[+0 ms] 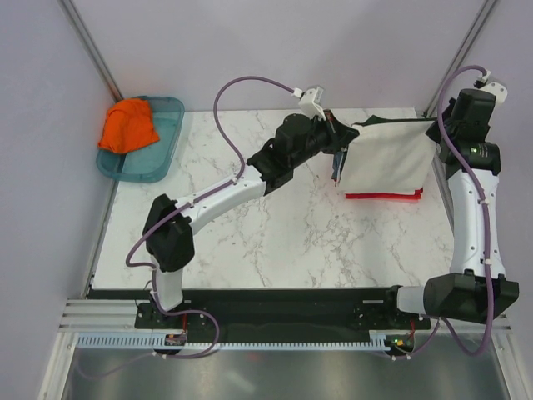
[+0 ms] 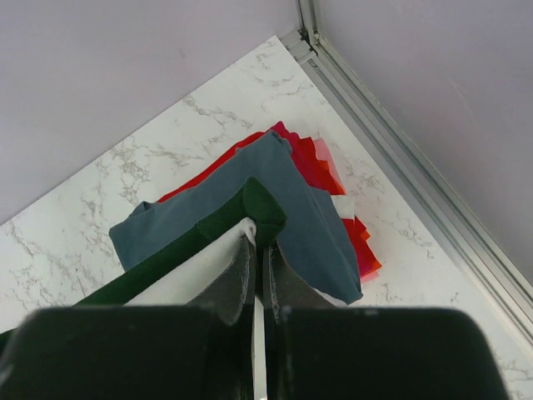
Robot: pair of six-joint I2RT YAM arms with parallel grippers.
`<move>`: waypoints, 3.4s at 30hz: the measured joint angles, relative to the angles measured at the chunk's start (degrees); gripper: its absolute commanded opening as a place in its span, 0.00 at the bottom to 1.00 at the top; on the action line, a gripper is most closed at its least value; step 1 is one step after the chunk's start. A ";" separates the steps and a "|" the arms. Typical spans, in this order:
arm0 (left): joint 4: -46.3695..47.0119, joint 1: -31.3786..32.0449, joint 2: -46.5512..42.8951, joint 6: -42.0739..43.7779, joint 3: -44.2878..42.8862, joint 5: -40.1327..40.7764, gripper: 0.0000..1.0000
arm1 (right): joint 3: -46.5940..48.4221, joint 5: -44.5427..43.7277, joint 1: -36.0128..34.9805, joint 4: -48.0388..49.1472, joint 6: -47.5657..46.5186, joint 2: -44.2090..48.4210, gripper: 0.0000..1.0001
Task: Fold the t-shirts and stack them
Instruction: Neatly place the folded tshirt to the corner, then reset both grippers
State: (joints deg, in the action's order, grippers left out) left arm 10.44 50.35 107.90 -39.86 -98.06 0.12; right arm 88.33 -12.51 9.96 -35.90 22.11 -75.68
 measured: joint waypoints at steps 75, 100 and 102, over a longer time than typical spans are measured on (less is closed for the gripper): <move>-5.16 -23.08 -35.87 4.04 43.54 8.28 0.90 | 6.01 28.15 -25.53 12.68 3.13 -29.53 0.17; -8.39 -26.75 -38.75 3.98 53.94 5.25 0.90 | 14.99 -13.79 -35.43 -6.62 -4.61 -48.52 0.09; -8.39 -26.82 -38.64 3.98 54.03 5.25 0.90 | 14.80 -14.40 -34.32 -6.60 -4.66 -48.59 0.08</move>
State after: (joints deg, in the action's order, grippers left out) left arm 2.04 23.53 69.25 -35.88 -44.03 5.37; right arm 103.13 -26.92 -24.36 -42.50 17.45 -124.27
